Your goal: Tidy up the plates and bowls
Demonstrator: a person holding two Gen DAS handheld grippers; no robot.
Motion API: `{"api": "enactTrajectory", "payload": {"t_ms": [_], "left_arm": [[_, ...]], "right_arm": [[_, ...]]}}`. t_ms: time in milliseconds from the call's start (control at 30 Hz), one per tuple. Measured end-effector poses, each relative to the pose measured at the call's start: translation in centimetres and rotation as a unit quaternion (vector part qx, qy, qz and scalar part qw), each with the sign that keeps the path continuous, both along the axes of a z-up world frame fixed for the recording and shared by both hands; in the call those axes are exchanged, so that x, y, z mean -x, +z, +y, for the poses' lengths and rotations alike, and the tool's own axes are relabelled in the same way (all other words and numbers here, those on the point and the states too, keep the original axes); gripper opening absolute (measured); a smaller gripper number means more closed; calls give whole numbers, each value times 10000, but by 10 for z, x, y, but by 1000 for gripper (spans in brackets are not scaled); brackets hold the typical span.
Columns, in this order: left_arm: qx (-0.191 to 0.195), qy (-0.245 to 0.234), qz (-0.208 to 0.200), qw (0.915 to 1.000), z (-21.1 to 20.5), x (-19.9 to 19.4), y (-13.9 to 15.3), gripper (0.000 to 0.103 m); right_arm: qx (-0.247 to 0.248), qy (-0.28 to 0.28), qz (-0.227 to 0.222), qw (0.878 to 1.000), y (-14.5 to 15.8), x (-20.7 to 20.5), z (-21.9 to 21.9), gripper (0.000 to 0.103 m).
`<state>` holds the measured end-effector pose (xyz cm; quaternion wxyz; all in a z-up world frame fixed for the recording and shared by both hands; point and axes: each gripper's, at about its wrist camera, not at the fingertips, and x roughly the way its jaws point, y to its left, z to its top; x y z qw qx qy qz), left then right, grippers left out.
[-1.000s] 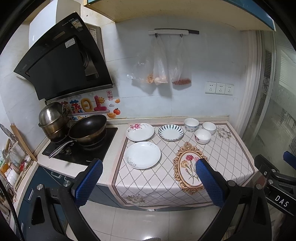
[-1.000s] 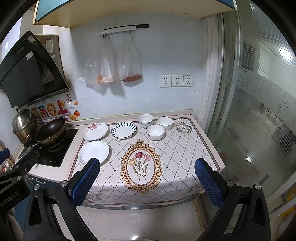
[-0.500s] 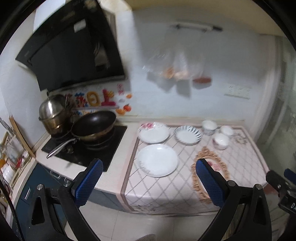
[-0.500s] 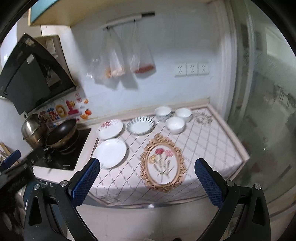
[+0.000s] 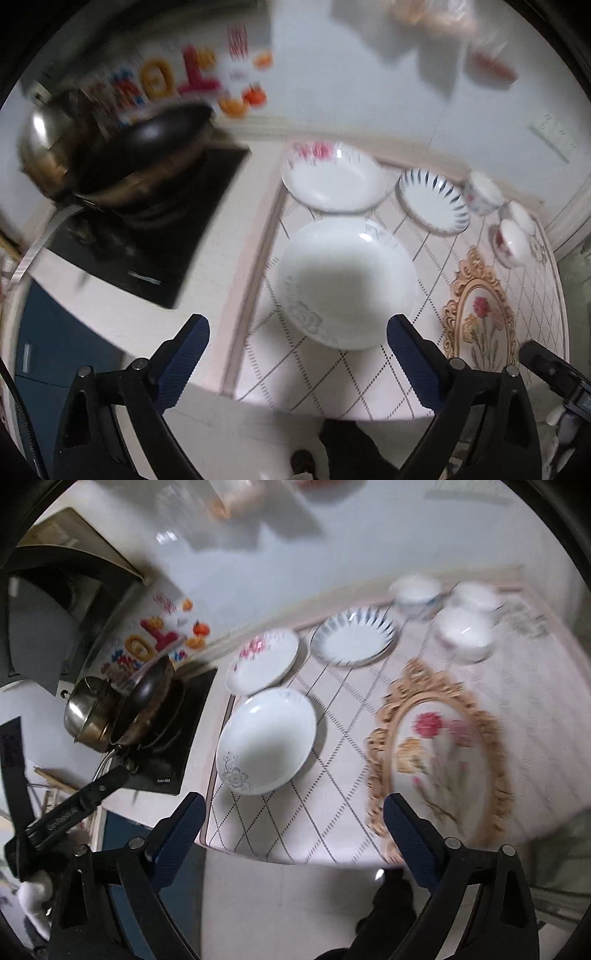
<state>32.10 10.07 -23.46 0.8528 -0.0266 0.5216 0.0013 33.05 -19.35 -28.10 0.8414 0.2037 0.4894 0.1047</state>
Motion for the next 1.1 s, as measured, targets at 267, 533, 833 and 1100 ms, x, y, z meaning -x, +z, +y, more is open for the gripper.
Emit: {"api": "enactTrajectory", "payload": {"t_ms": [267,533,833,1100], "left_arm": [[302,129,831,9960,1,-84,-87,90],[494,339,1300,9897,17,-119,-126,81],[726,407,1497,9852,29,-121,-138,38],[756,450,1461,9853,37,-114,-134,26]], "right_arm": [[-308,674,912,9931,-102,-131,5,76],[-534,990,1551,9815,-163,-202,13,69],[-845,1160,1676,9753,-175,-214,35,31],[-857,962,1584,9789,-180,-210,34,15]]}}
